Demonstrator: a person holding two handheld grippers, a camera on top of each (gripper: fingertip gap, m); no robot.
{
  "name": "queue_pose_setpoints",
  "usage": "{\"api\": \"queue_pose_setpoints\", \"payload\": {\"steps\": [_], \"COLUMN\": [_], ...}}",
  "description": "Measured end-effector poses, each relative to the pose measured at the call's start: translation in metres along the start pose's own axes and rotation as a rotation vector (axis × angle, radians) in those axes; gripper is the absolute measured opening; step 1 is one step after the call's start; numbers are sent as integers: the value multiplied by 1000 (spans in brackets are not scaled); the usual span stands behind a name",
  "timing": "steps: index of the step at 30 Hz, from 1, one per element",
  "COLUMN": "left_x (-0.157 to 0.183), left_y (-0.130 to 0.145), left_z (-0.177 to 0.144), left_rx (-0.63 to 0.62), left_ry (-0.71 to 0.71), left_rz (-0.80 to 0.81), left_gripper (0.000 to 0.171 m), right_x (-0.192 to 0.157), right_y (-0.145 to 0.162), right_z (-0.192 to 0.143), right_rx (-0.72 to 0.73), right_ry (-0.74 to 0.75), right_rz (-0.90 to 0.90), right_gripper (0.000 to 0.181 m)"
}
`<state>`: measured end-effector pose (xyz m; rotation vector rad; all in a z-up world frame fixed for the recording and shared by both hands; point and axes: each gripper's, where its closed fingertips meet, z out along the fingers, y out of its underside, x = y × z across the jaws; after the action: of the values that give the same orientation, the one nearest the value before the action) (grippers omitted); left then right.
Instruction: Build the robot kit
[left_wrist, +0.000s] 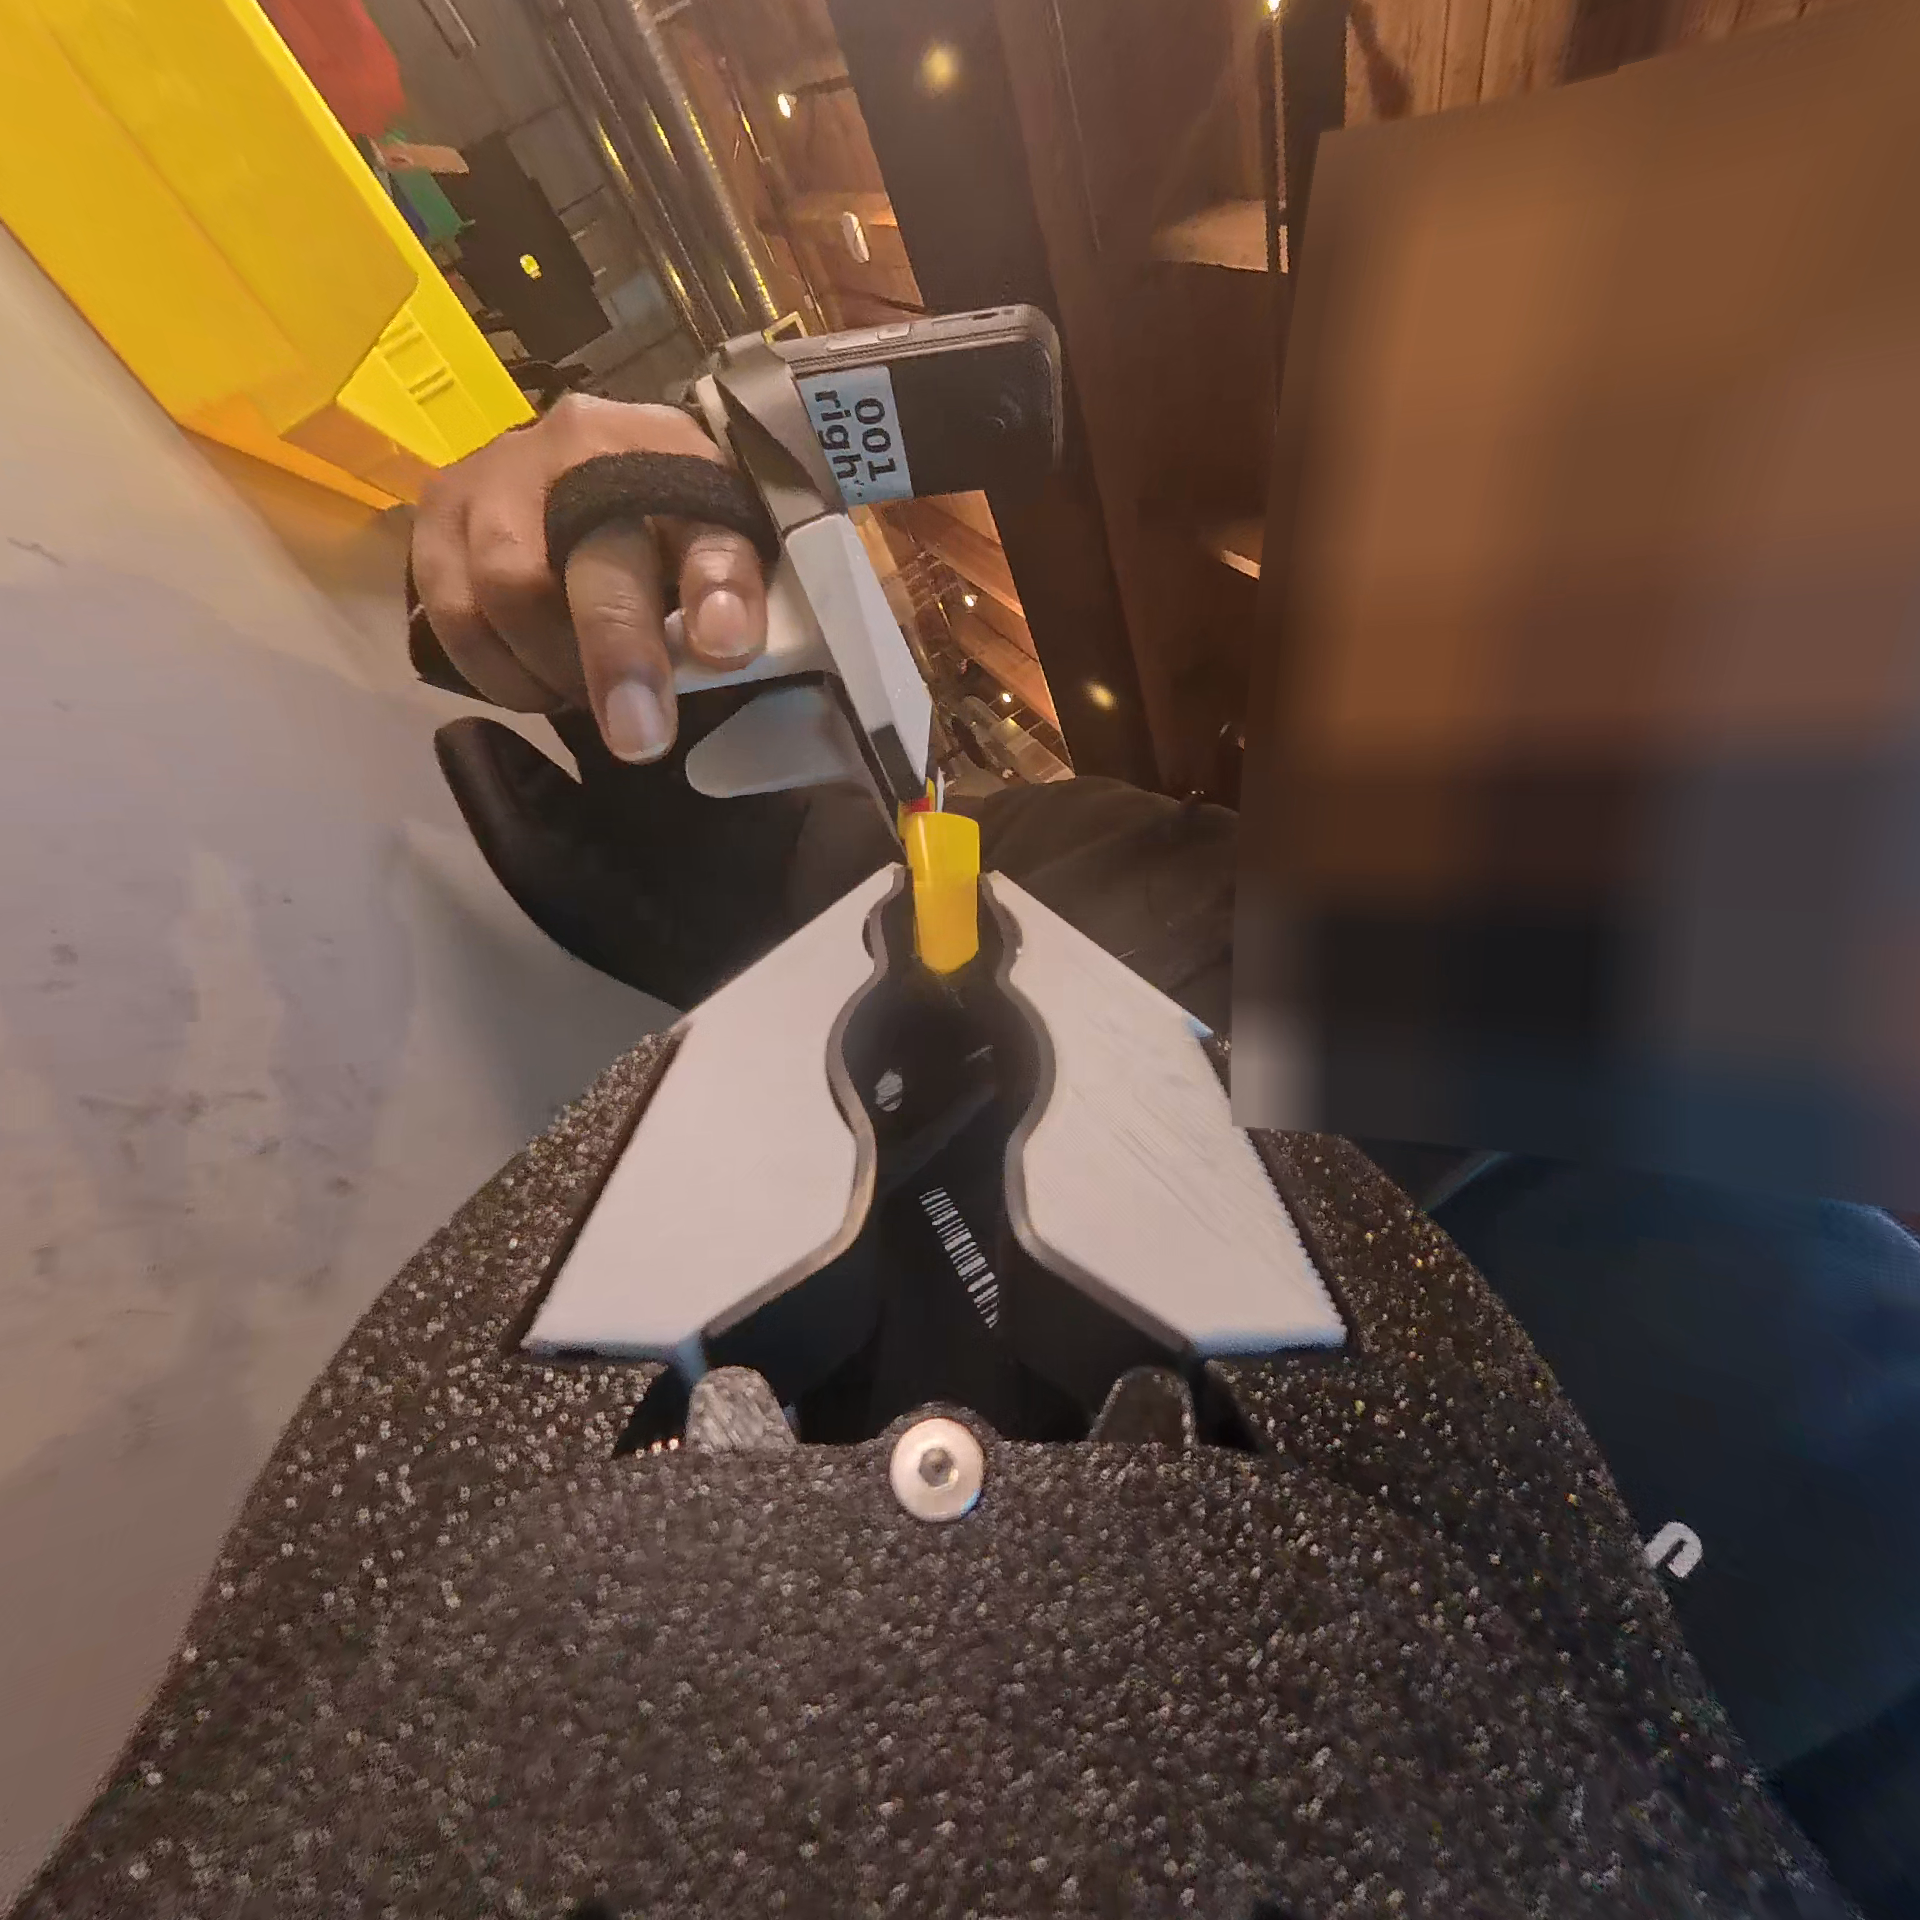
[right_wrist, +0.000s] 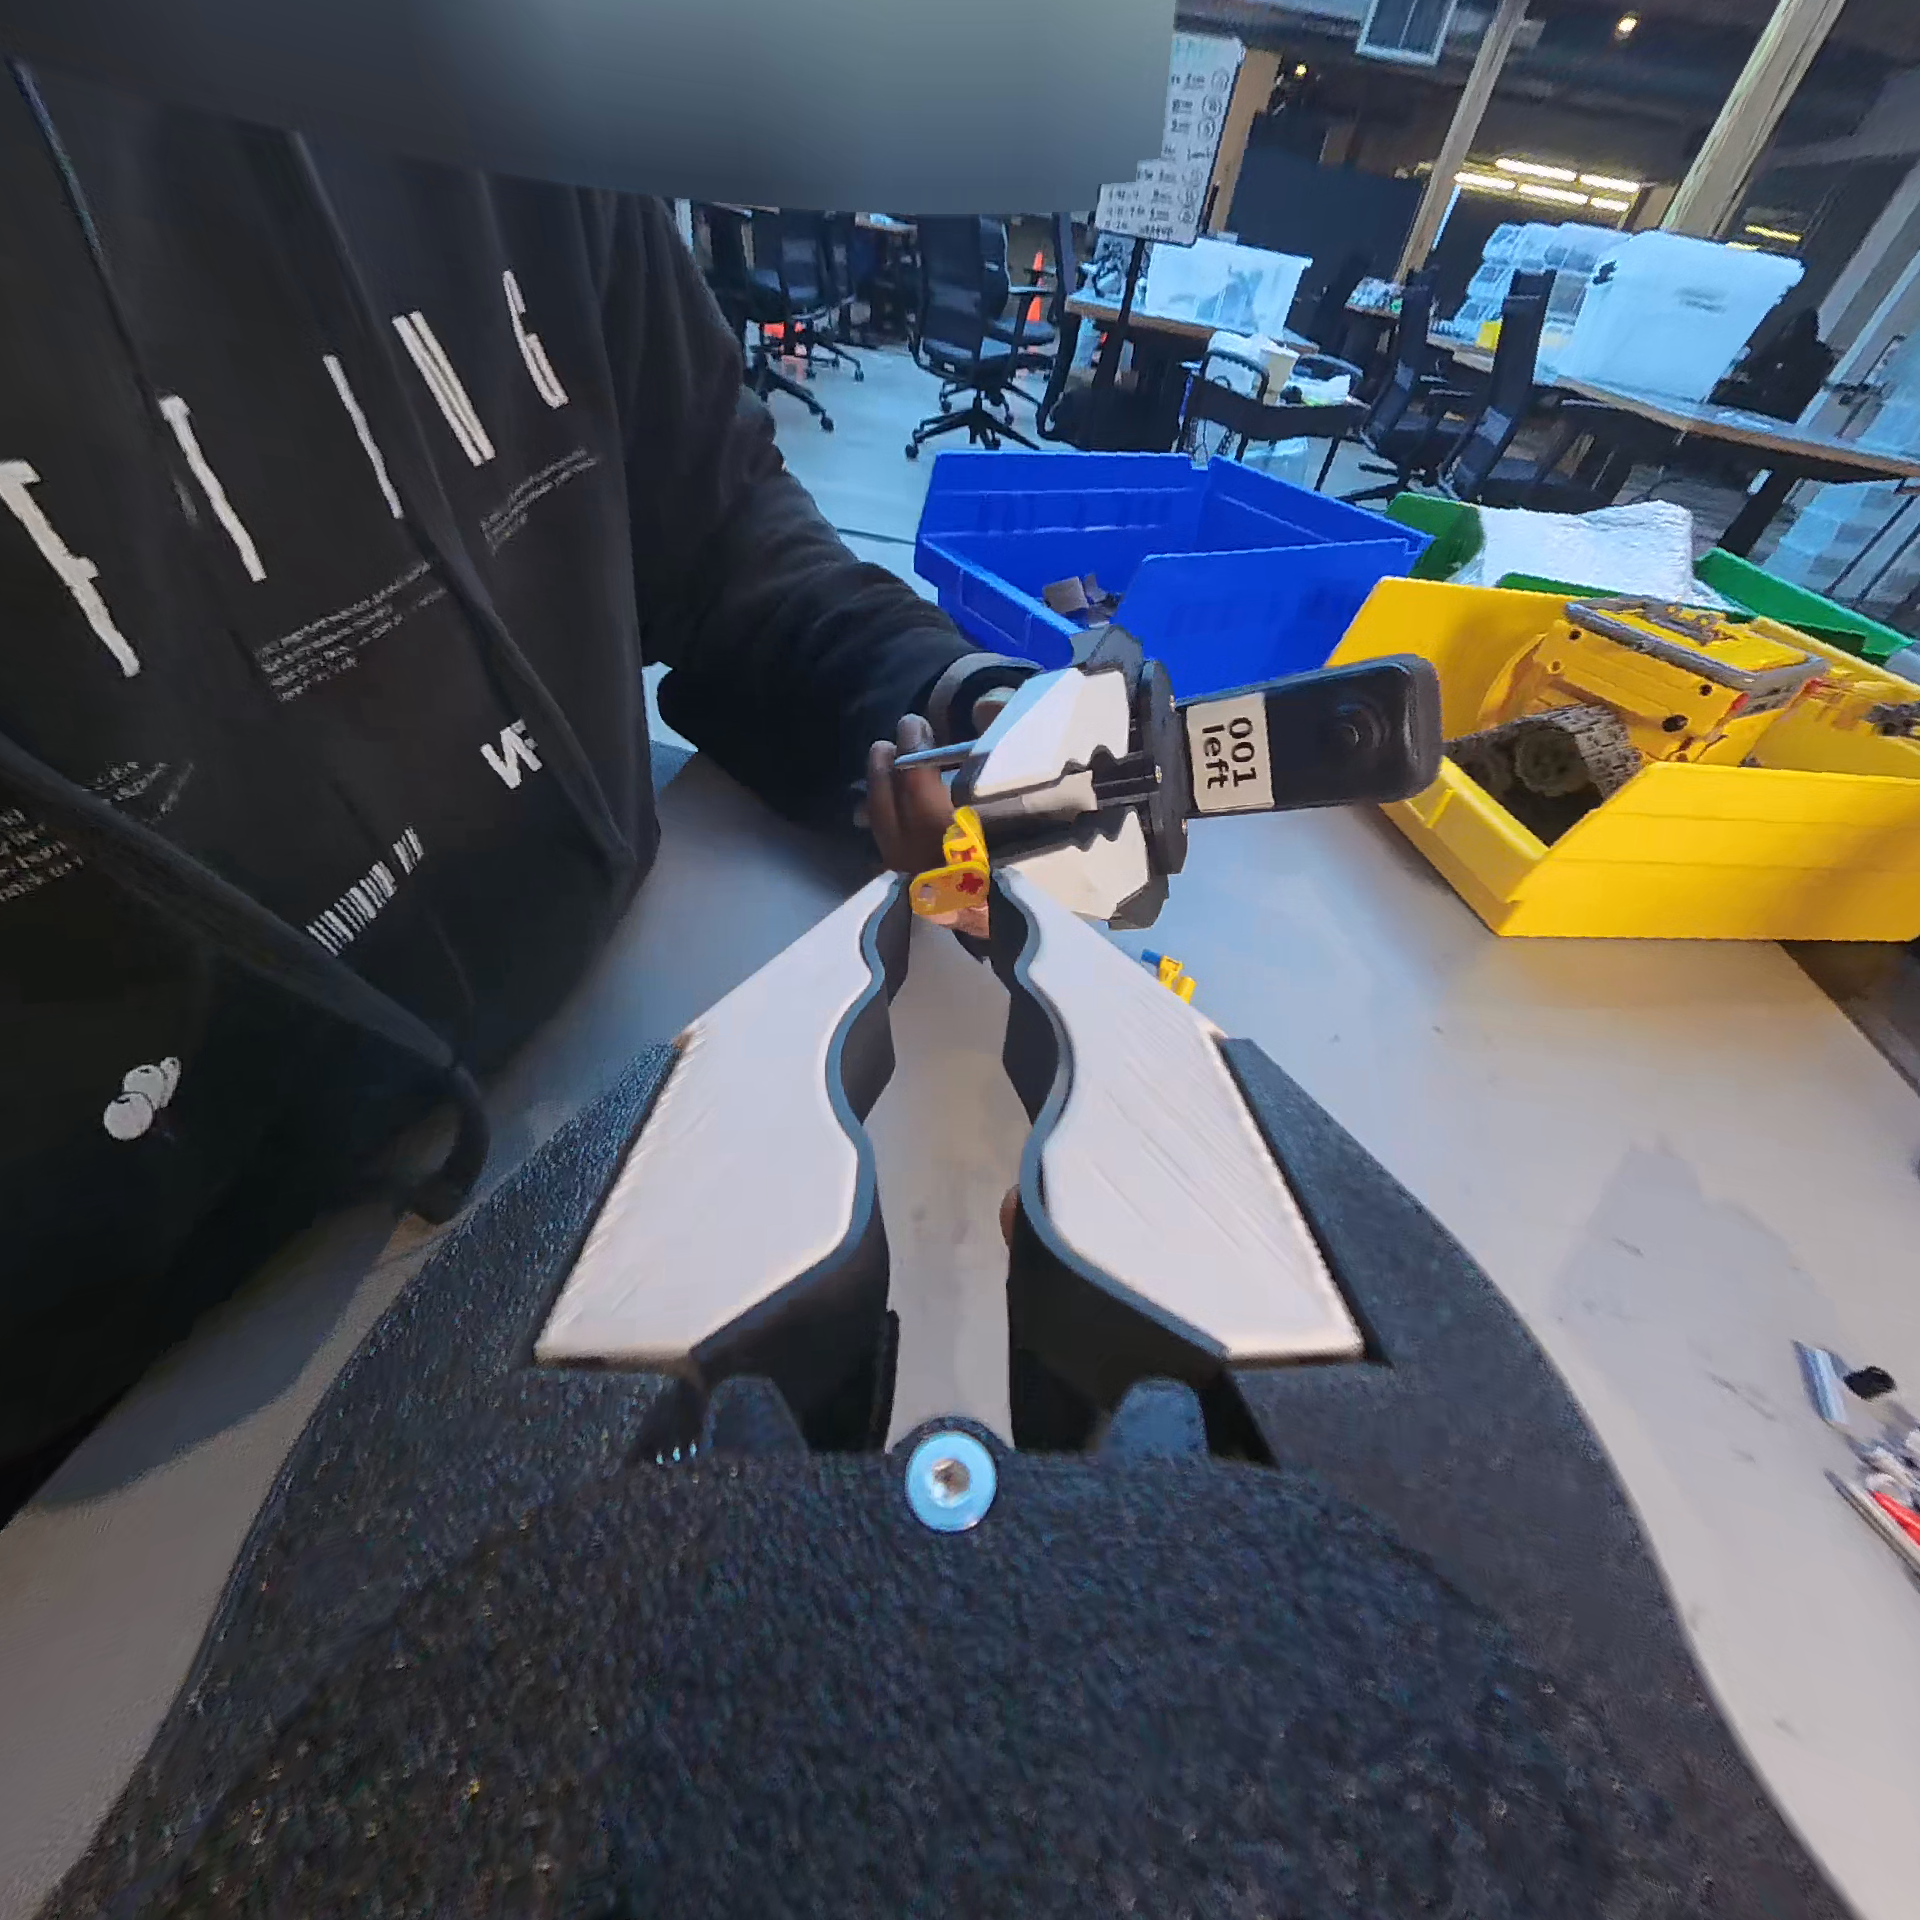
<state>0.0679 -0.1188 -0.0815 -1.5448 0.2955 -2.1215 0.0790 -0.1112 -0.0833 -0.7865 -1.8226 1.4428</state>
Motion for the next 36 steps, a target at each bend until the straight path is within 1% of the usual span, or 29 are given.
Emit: {"api": "queue_pose_setpoints", "payload": {"steps": [3, 5, 18, 20, 21, 22, 23, 24, 26, 28, 29, 30, 32, 34, 36], "left_x": [0, -3, -7, -10, -10, -8, -9, -7, -3, -4, -7, -8, -3, -7, -16], "left_y": [2, 2, -2, -1, 3, 3, -1, -3, -6, -12, -17, -22, -29, -25, -20], "left_z": [1, 0, -5, -4, -1, 0, -1, 0, 2, -2, -6, -12, -19, -22, -23], "left_rx": [-2, 3, 46, 52, 31, 33, 50, 38, 23, 63, 82, 92, 80, -17, -120], "left_ry": [16, 2, 16, -2, 9, 28, 6, -18, -48, -76, -107, -150, -231, -384, -546], "left_rz": [-31, -47, -106, -102, -97, -113, -98, -47, 25, 60, 92, 146, 306, 526, 737], "left_gripper": [10, 10, 10, 0, 0, 0, 0, 0, 0, 1, 10, 16, 22, 28, 26], "right_x": [-7, -6, -2, -2, -3, -10, -4, -1, -1, 1, 1, 2, 7, 16, 23], "right_y": [-2, 3, 7, 8, 12, 9, 9, 6, -2, 2, 4, 4, 3, 3, 9], "right_z": [1, 1, 7, 8, 14, 19, 18, 16, 16, 15, 15, 14, 11, 5, 3], "right_rx": [-4, -45, -98, -105, -126, -93, -114, -112, -82, -87, -82, -65, -45, -19, -22], "right_ry": [-25, -9, 66, 71, 66, 40, 79, 102, 101, 99, 94, 94, 95, 115, 117], "right_rz": [-16, -42, -180, -188, -187, -213, -218, -256, -241, -215, -194, -168, -112, -41, 51], "right_gripper": [14, 14, 14, 14, 14, 13, 14, 14, 14, 14, 14, 14, 14, 15, 15]}}
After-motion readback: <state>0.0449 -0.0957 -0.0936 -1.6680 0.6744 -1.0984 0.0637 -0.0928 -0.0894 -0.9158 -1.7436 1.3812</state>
